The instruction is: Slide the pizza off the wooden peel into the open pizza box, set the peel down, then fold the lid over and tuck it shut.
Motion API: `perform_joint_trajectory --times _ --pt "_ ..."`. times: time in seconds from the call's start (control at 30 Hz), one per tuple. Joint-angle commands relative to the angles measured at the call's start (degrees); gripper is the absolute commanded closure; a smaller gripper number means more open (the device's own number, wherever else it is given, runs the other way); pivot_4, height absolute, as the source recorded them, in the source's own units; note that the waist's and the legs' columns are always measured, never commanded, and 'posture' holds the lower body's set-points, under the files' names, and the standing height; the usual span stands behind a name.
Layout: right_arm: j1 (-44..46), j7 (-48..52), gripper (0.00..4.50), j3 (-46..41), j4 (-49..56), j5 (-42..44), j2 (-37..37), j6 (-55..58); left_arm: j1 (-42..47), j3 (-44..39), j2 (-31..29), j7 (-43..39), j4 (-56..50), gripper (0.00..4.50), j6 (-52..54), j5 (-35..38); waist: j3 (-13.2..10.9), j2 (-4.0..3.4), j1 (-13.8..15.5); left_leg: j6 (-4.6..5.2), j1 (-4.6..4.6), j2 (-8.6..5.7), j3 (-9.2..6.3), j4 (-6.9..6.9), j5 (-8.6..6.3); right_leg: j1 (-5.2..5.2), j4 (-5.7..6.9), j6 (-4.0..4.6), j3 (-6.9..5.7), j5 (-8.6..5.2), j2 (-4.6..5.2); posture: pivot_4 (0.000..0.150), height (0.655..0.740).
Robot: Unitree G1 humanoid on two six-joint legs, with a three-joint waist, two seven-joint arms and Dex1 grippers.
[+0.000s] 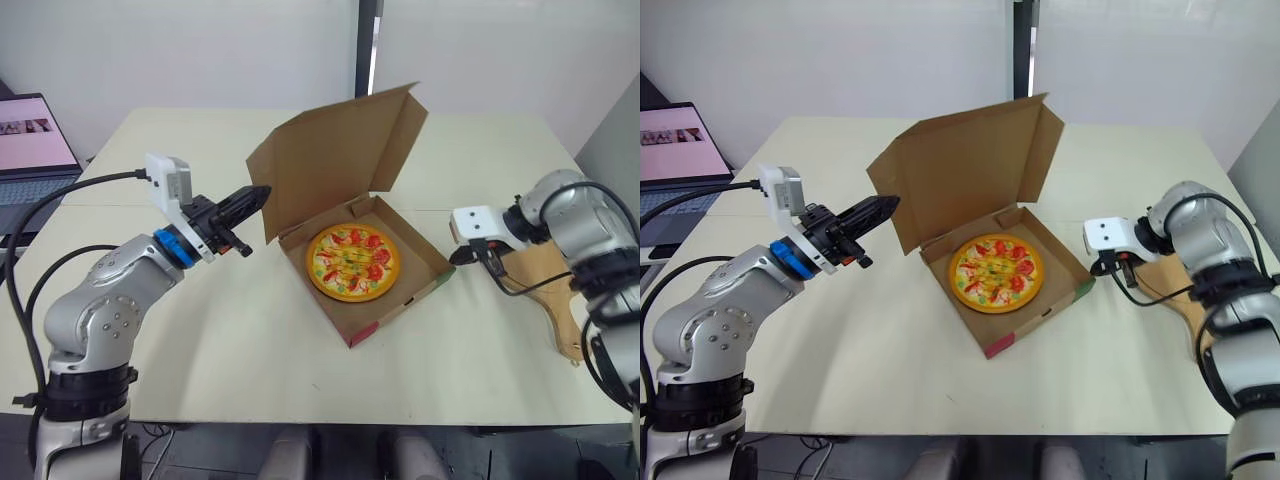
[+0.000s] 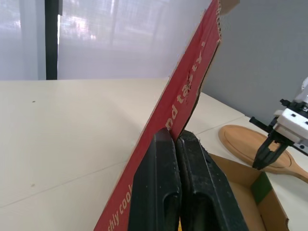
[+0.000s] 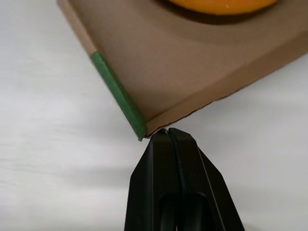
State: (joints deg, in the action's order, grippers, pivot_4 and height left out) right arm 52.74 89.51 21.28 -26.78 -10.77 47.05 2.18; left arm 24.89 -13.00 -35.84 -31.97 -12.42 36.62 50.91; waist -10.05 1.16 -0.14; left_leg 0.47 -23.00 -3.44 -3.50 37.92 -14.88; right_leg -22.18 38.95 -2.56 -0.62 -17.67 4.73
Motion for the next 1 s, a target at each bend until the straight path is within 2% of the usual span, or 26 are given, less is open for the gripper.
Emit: perform_joint_trajectory --times 0.03,0.3,0.47,0.67,0.77,1.0 --pt "-3.87 2.99 4.47 -2.57 13.15 5.87 3.26 7.69 2.81 1.11 1.04 -2.89 1.95 4.5 -2.16 -2.31 0.0 0.0 0.04 0.0 -0.01 0.0 -0.01 0.0 0.0 0.0 0.0 0.0 -0.01 0.0 0.0 0.15 0.7281" --pt "-16.82 -0.16 4.47 -8.09 37.44 16.39 8.46 26.42 9.62 4.37 3.4 -8.9 9.73 4.5 -2.85 -6.67 -0.02 0.05 0.17 0.01 -0.02 0.0 -0.05 0.03 0.0 0.03 -0.01 0.0 -0.03 0.0 0.01 0.15 0.7281" --pt "-22.21 -4.72 4.47 -11.22 46.91 21.6 9.23 35.18 13.9 5.08 4.35 -12.3 14.89 4.5 -3.02 -8.6 -0.03 0.07 0.25 0.01 -0.03 -0.02 -0.07 0.06 0.0 0.04 -0.01 -0.01 -0.03 0.0 0.02 0.15 0.7281" --pt "-24.65 -11.73 4.47 -18.17 48.67 24.94 9.57 38.56 16.04 6.16 4.5 -16.67 19.11 4.5 -4.26 -12.01 -0.05 0.1 0.35 0.02 -0.03 -0.03 -0.08 0.09 0.0 0.06 -0.01 -0.01 -0.06 0.0 0.04 0.15 0.7281" --pt "-25.63 -17.58 4.47 -21.27 47.56 23.39 10.09 39.23 15.72 5.6 4.46 -17.29 19.22 4.5 -4.38 -12.61 -0.05 0.1 0.36 0.02 -0.04 -0.03 -0.09 0.08 0.0 0.05 -0.01 -0.01 -0.06 0.0 0.04 0.15 0.7281" --pt "-30.65 -30.23 4.47 -15.62 42.6 12.71 8.89 32.07 15.74 5.05 4.97 -17.77 20.1 4.5 -4.74 -13.58 -0.04 0.13 0.43 0.02 -0.03 -0.04 -0.06 0.09 0.0 0.05 0.01 -0.01 -0.03 0.0 0.04 0.15 0.7281"
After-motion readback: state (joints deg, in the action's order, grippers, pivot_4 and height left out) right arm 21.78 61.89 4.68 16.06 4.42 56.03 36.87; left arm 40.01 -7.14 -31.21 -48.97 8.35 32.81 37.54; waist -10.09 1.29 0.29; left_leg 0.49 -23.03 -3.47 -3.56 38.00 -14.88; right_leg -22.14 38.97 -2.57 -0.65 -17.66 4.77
